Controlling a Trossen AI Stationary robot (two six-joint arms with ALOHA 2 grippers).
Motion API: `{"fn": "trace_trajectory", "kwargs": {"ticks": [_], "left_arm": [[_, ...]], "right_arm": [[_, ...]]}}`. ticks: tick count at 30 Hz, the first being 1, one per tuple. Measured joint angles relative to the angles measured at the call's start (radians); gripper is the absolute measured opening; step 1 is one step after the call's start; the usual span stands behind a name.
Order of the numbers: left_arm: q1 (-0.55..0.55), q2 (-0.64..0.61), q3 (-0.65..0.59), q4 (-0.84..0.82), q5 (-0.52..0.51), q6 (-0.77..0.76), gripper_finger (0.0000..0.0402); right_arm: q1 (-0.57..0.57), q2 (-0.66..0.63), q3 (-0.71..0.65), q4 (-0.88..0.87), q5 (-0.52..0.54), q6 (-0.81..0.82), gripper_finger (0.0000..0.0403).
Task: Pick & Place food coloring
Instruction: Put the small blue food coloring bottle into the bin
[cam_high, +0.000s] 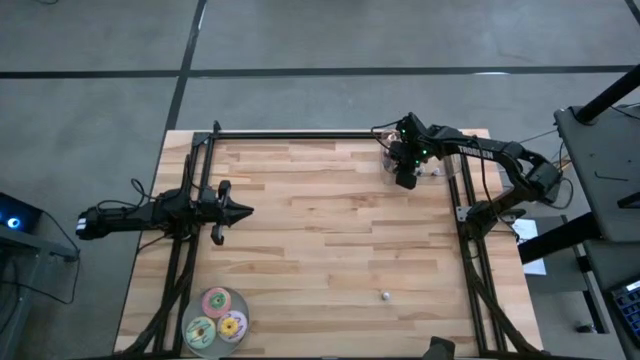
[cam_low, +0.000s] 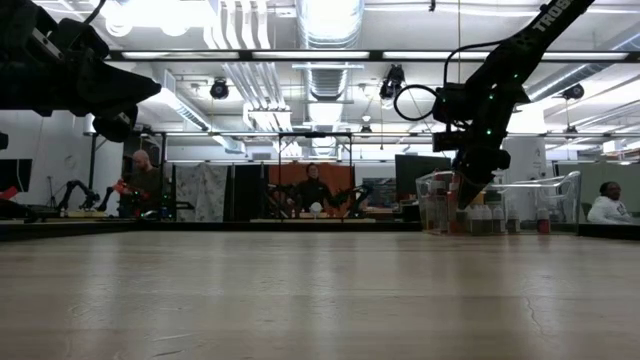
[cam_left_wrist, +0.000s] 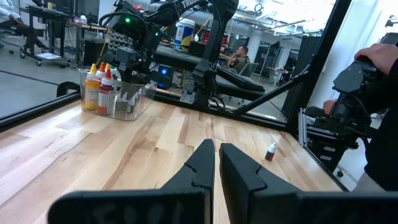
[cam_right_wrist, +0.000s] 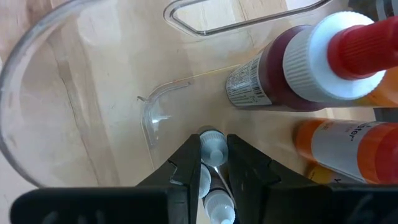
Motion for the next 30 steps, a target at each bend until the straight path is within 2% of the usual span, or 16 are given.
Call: {"fn": "trace_trajectory", "kwargs": {"ticks": [13,30], "left_arm": [[0.0,0.0,0.0,0.0,0.0,0.0,0.0],[0.0,0.0,0.0,0.0,0.0,0.0,0.0]], "right_arm": [[0.0,0.0,0.0,0.0,0.0,0.0,0.0062],[0.0,0.0,-0.003,0.0,-0.002,0.0,0.0105]]}}
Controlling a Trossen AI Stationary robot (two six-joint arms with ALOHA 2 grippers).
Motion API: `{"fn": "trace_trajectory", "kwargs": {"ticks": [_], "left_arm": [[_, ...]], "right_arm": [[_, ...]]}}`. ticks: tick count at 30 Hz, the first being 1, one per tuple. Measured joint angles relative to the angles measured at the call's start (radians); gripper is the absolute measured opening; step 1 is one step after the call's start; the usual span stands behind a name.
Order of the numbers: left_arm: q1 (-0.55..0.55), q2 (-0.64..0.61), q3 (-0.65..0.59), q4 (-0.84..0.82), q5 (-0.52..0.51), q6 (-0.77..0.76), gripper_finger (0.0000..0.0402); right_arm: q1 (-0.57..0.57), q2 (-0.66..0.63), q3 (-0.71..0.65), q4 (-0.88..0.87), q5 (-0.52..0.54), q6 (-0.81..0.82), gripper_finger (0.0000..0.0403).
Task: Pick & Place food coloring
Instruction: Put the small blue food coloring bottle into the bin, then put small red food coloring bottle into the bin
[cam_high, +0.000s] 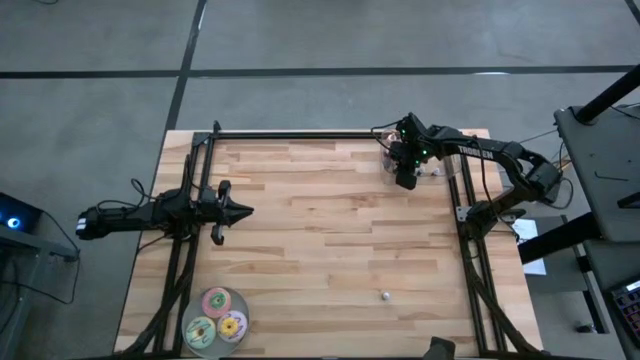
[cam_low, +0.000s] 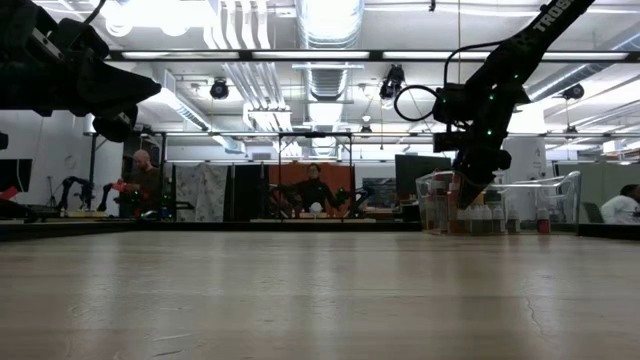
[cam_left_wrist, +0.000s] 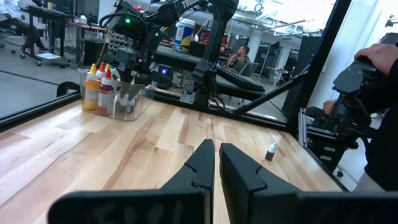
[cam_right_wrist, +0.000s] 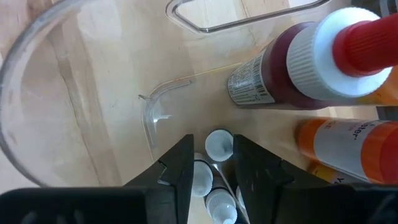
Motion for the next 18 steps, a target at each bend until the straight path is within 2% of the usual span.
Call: {"fn": "trace_trajectory", "kwargs": {"ticks": [10,18], "left_arm": [[0.0,0.0,0.0,0.0,0.0,0.0,0.0],[0.0,0.0,0.0,0.0,0.0,0.0,0.0]], "right_arm": [[0.0,-0.008,0.012,-0.008,0.008,-0.001,0.0095],[0.0,-0.02,0.061,-0.027,0.017,-0.003,0.0106]]}}
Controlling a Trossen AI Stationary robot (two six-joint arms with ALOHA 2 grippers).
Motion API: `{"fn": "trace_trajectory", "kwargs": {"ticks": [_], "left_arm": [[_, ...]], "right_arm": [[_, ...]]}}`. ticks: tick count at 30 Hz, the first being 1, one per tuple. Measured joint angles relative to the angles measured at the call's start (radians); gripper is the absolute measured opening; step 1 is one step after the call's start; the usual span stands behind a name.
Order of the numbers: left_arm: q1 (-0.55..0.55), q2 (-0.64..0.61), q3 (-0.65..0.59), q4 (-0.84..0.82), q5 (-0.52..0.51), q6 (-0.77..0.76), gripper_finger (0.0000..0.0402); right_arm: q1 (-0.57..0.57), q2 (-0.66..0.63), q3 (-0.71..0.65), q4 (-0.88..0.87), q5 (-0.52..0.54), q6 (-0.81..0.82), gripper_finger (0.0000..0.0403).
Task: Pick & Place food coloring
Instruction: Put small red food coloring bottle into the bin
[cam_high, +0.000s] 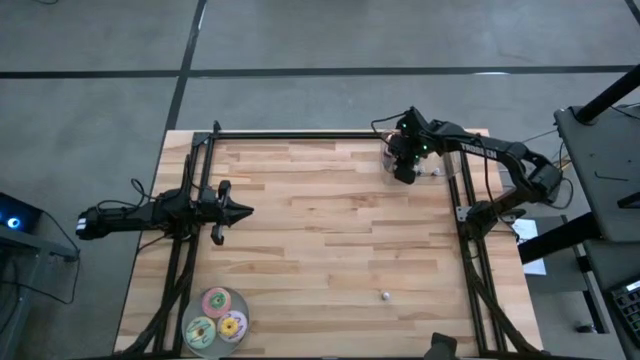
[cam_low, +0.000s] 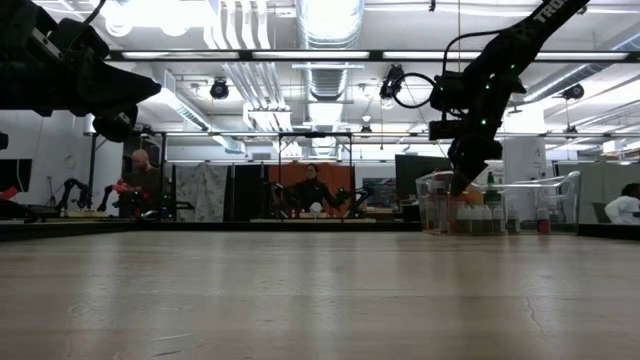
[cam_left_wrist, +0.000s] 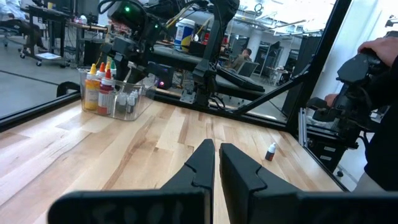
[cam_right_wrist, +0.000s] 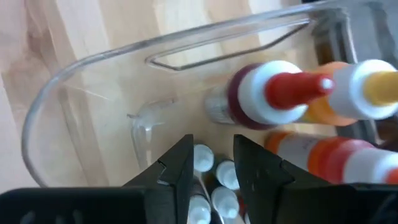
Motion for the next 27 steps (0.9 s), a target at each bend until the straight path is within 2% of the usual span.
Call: {"fn": "trace_trajectory", "kwargs": {"ticks": [10,20,27], "left_arm": [[0.0,0.0,0.0,0.0,0.0,0.0,0.0],[0.0,0.0,0.0,0.0,0.0,0.0,0.0],[0.0,0.0,0.0,0.0,0.0,0.0,0.0]], "right_arm": [[0.0,-0.074,0.026,-0.078,0.069,-0.008,0.0117],[0.016,-0.219,0.025,-0.178,0.072,0.023,0.0105],[0.095,-0.3,0.023,-0.245,0.061,0.025,0.0115]]}}
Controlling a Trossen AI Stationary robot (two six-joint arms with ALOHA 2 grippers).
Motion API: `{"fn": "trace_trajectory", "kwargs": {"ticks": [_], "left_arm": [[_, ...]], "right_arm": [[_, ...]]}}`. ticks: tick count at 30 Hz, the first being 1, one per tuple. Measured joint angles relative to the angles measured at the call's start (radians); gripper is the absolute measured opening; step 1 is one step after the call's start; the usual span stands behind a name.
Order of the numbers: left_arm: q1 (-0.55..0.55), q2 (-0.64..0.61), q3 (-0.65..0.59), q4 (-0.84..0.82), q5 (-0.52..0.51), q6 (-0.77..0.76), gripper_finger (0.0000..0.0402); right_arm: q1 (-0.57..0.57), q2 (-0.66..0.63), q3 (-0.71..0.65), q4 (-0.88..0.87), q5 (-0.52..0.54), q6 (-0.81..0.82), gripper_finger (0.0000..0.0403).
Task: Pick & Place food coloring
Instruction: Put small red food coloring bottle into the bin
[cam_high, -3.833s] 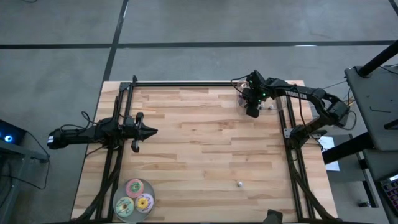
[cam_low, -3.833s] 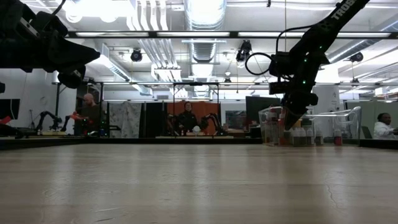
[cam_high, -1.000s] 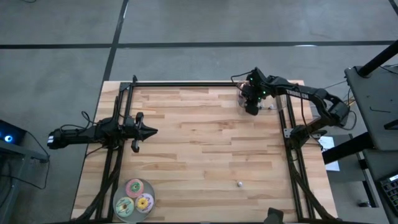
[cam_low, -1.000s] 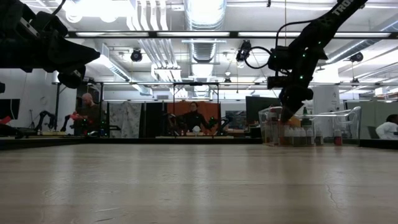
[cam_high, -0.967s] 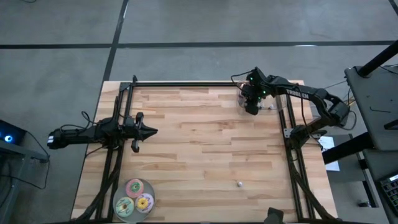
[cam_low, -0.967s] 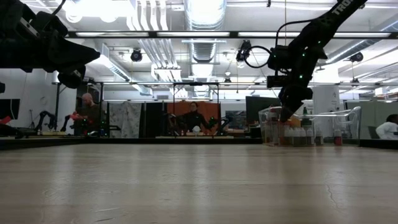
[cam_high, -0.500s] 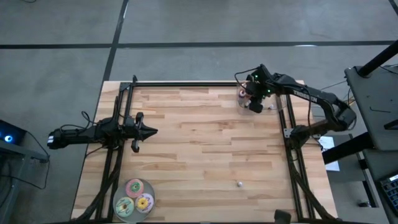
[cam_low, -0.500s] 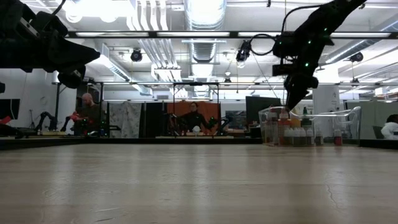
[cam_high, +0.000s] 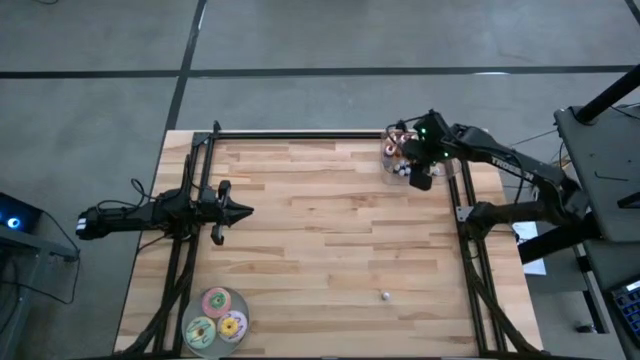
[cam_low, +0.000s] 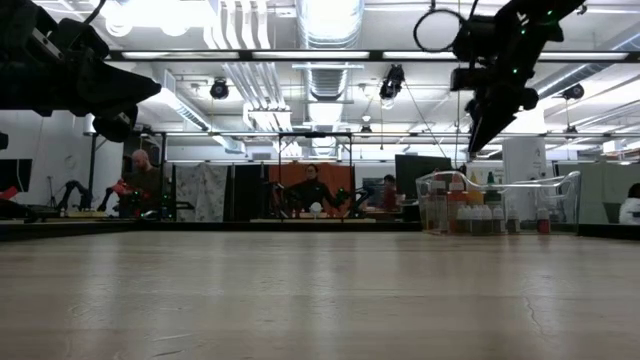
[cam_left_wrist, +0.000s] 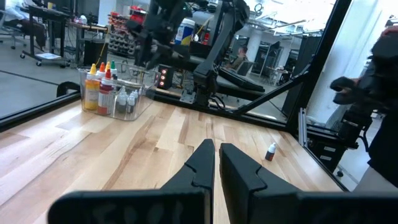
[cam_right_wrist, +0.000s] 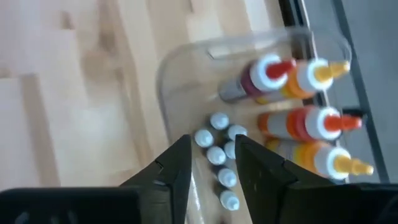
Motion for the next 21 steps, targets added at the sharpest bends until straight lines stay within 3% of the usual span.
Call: {"fn": "trace_trajectory", "kwargs": {"ticks": [9,21], "left_arm": [[0.0,0.0,0.0,0.0,0.0,0.0,0.0],[0.0,0.0,0.0,0.0,0.0,0.0,0.0]], "right_arm": [[0.174,-0.07,-0.002,-0.037,-0.052,0.062,0.0134],[0.478,-0.067,-0.002,-0.121,-0.052,0.166,0.0138]]}}
